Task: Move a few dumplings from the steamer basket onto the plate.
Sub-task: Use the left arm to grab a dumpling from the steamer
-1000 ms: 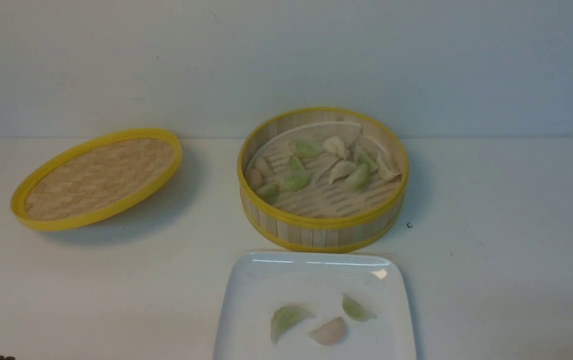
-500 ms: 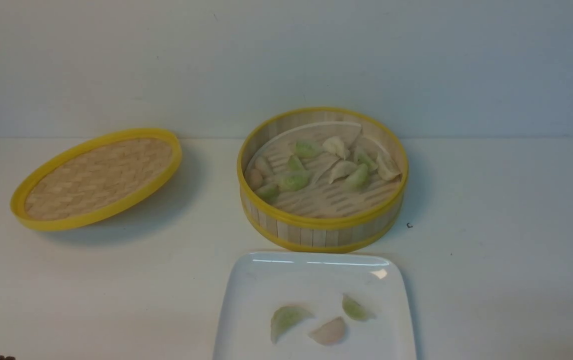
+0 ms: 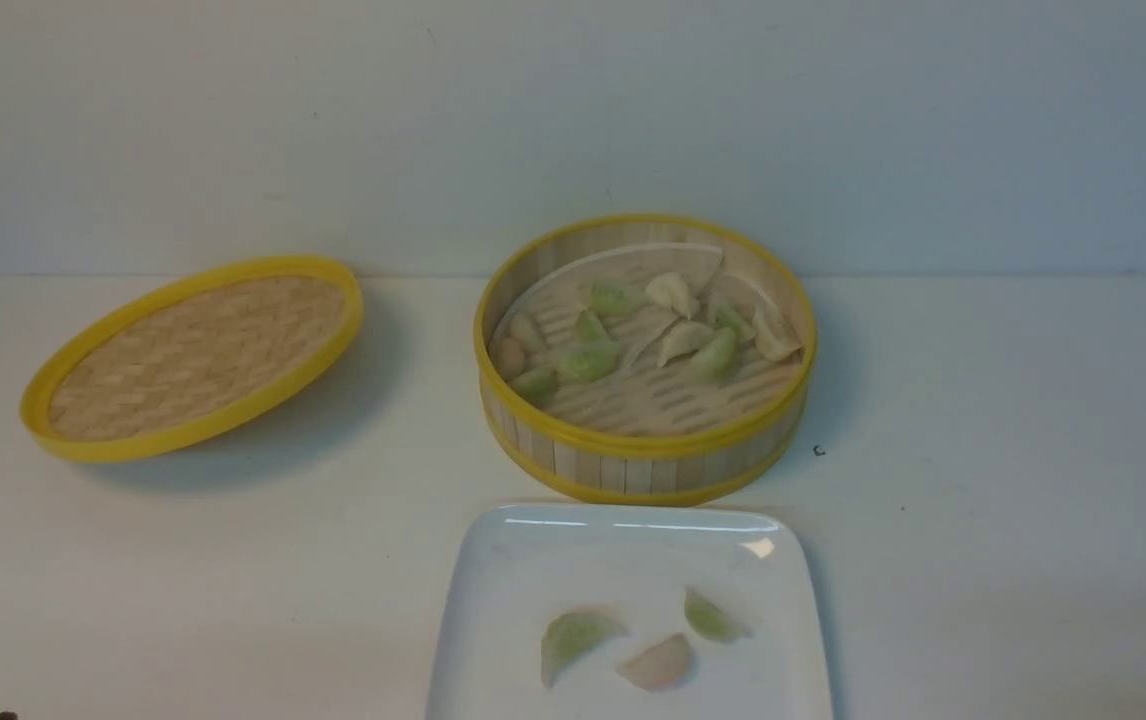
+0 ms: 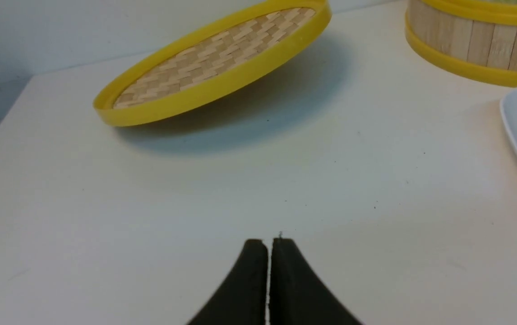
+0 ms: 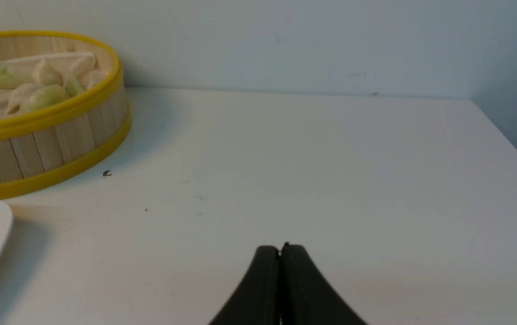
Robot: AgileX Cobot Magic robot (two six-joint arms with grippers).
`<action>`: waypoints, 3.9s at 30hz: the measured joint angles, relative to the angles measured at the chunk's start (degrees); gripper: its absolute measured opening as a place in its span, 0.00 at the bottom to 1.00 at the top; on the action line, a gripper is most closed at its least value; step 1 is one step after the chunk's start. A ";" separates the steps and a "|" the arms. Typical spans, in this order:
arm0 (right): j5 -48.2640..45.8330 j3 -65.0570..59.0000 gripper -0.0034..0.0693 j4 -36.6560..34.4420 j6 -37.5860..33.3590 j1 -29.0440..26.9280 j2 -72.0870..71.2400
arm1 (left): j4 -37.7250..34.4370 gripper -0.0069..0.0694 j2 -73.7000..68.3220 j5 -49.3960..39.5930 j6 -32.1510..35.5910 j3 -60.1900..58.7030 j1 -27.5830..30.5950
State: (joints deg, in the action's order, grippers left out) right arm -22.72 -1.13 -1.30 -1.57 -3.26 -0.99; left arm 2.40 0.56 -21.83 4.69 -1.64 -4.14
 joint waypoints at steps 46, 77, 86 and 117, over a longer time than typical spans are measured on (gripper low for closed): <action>-30.77 47.79 0.03 -27.99 -8.97 0.00 33.10 | -22.09 0.08 -49.74 -36.35 3.28 58.98 0.00; -49.07 58.90 0.03 -26.49 -13.03 0.00 53.09 | -23.70 0.09 -119.01 -35.57 33.03 109.73 -16.61; -49.07 58.90 0.03 -27.91 -11.71 0.00 53.09 | -20.78 0.38 -130.28 -23.76 33.17 113.06 -17.96; -49.12 58.90 0.03 -29.73 -11.07 0.00 53.09 | -20.09 0.36 -132.25 -38.70 28.16 123.09 -18.19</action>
State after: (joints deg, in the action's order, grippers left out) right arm -71.84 57.77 -31.03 -12.64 -3.26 52.10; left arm -17.70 -131.69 -60.53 32.84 121.45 -22.33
